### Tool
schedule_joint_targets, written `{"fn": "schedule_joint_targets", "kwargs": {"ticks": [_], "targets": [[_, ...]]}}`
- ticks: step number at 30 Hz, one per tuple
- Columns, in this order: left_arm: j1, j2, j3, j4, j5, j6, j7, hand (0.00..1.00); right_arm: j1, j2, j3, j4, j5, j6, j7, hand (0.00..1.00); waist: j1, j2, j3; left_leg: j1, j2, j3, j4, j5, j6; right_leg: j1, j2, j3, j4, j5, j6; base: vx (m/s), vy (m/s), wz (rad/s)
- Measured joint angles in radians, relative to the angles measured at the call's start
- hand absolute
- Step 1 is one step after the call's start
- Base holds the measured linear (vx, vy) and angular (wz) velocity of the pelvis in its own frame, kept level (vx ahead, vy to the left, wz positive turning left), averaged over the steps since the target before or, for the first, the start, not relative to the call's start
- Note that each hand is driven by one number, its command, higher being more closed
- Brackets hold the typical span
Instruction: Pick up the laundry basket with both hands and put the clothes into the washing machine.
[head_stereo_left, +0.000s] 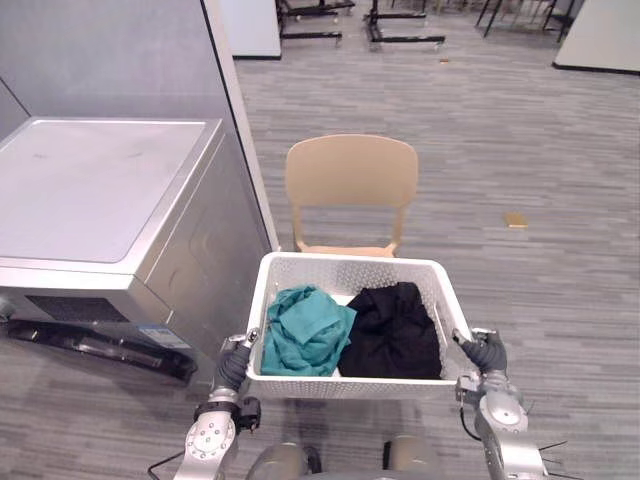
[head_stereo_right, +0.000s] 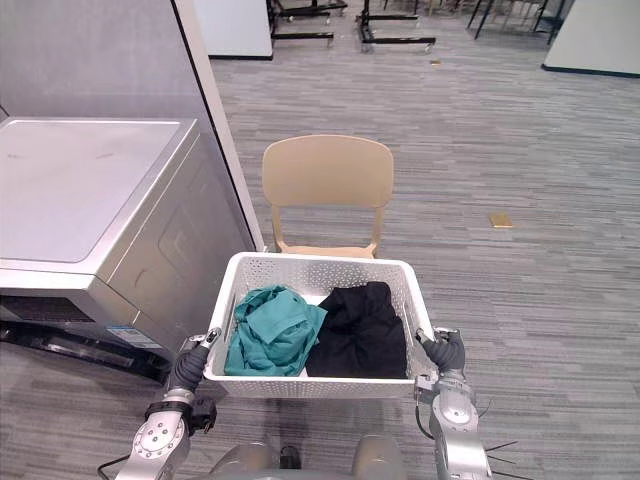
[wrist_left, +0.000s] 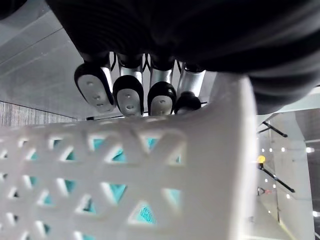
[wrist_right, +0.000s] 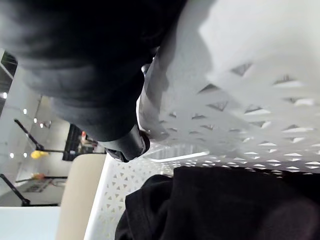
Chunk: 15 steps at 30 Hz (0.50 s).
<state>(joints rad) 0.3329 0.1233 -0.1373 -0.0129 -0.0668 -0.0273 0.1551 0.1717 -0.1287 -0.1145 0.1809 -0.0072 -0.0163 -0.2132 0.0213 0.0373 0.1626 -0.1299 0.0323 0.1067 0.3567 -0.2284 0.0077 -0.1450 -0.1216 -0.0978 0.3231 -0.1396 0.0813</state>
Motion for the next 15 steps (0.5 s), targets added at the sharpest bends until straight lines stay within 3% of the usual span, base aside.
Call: {"fn": "schedule_joint_targets", "kwargs": {"ticks": [3,5,8,14,15], "targets": [[-0.056,0.004,0.004,0.023,0.001,-0.001,0.024,1.0,-0.038,0.001,0.004,0.0,-0.013,0.0,-0.015,1.0,0.007,-0.013,0.031,-0.053,0.012,-0.018,-0.002,0.015,-0.013,-0.03,0.016,-0.015,-0.037,0.028,-0.011,0.06,-0.044,0.07],[-0.168,0.011,0.012,0.07,0.0,-0.001,0.052,1.0,-0.109,0.0,0.005,-0.001,-0.013,0.0,-0.053,1.0,0.018,-0.023,0.091,-0.125,0.013,-0.02,0.044,0.025,-0.02,-0.098,0.013,-0.013,0.006,0.029,-0.012,-0.09,-0.032,0.01],[-0.364,0.02,0.038,0.12,0.001,-0.006,0.116,1.0,-0.269,-0.014,0.005,-0.003,-0.014,-0.001,-0.114,1.0,0.02,-0.023,0.19,-0.294,0.019,-0.024,0.139,0.025,-0.02,-0.271,0.01,-0.013,0.115,0.027,-0.014,-0.18,-0.012,0.02],[-0.644,0.028,0.084,0.234,0.003,-0.005,0.231,1.0,-0.496,-0.029,0.004,-0.009,-0.015,0.0,-0.199,1.0,0.024,-0.025,0.268,-0.525,0.037,-0.019,0.25,0.023,-0.021,-0.502,-0.001,-0.021,0.236,0.006,-0.032,-0.18,-0.022,0.02],[-0.702,0.04,0.091,0.25,0.005,-0.006,0.246,0.0,-0.538,-0.029,0.002,-0.01,-0.015,-0.001,-0.219,0.0,0.023,-0.024,0.277,-0.566,0.045,-0.02,0.268,0.023,-0.021,-0.54,0.002,-0.029,0.246,0.009,-0.036,-0.2,-0.059,-0.02]]}}
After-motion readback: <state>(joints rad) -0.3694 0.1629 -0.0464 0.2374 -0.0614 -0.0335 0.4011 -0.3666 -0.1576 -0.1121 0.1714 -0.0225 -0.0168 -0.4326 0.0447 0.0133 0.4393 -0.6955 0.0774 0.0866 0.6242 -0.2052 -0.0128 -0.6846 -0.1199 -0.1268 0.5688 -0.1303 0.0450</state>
